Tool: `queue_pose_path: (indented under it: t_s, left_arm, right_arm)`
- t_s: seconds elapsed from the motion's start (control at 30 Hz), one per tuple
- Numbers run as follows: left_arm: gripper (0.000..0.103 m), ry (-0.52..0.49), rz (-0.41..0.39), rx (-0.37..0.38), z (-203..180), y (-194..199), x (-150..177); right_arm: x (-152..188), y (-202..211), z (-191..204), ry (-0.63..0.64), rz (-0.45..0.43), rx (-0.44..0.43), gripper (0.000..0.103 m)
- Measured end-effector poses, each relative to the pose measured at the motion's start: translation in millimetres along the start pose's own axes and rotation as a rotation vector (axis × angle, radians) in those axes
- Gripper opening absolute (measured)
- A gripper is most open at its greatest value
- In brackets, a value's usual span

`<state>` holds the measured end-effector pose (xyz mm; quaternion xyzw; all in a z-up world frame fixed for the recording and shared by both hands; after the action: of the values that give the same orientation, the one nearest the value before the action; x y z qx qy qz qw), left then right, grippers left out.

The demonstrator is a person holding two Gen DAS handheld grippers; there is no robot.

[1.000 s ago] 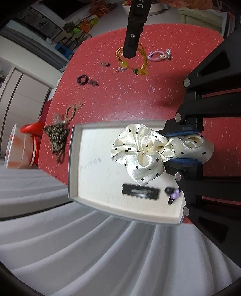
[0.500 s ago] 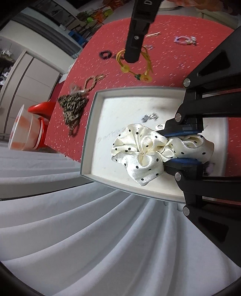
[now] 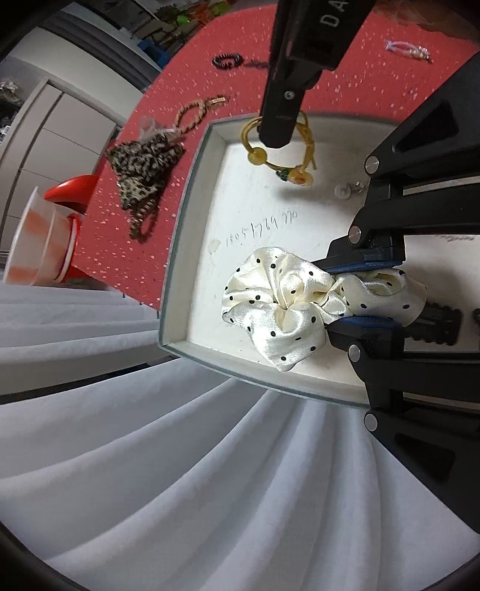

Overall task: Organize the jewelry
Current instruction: 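Carry the scrunchie with the left tool while the right tool carries the yellow hair tie to the tray, then open the left tool to release the scrunchie while the right tool releases the yellow hair tie in the tray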

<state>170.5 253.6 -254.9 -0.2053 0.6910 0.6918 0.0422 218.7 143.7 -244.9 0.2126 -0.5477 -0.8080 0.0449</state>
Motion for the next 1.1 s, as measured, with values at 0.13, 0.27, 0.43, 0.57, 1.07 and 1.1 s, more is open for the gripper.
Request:
queue_pose_path:
  t_s: [0.13,0.27,0.43,0.57,1.07,1.1]
  left_arm:
    - [0.021,-0.002,0.019,-0.017,-2,-15,3]
    - [0.022,-0.027,0.026,-0.036,-7,-23,5]
    - [0.062,-0.028,0.000,-0.066,-9,-23,5]
    - [0.062,-0.031,0.013,-0.077,-11,-25,4]
    - [0.102,-0.024,0.021,-0.100,-14,-27,1]
    - [0.103,-0.022,0.008,-0.105,-13,-23,3]
  right_arm:
    - [-1,-20,-10,-0.012,0.023,0.024,0.004]
    - [0,-33,-17,-0.028,0.044,0.045,0.004]
    - [0,-38,-21,-0.030,0.056,0.063,0.004]
    - [1,-39,-22,-0.032,0.057,0.064,0.005]
    - [-5,-4,-18,-0.017,-0.005,0.071,0.040]
    - [-5,-1,-18,-0.018,-0.010,0.070,0.040]
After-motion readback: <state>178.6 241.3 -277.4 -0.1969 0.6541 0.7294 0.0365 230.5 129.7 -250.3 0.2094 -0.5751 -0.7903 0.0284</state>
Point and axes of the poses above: each gripper's, at about its wrist camera, not at the fingertips, and y roughly against the way its jaws point, z to its left, x to its underside, the point moved 5 cm from there along -y, roughly the way its jaws point, and after that the axes turned 1 degree about -z, right-handed, at the moved point
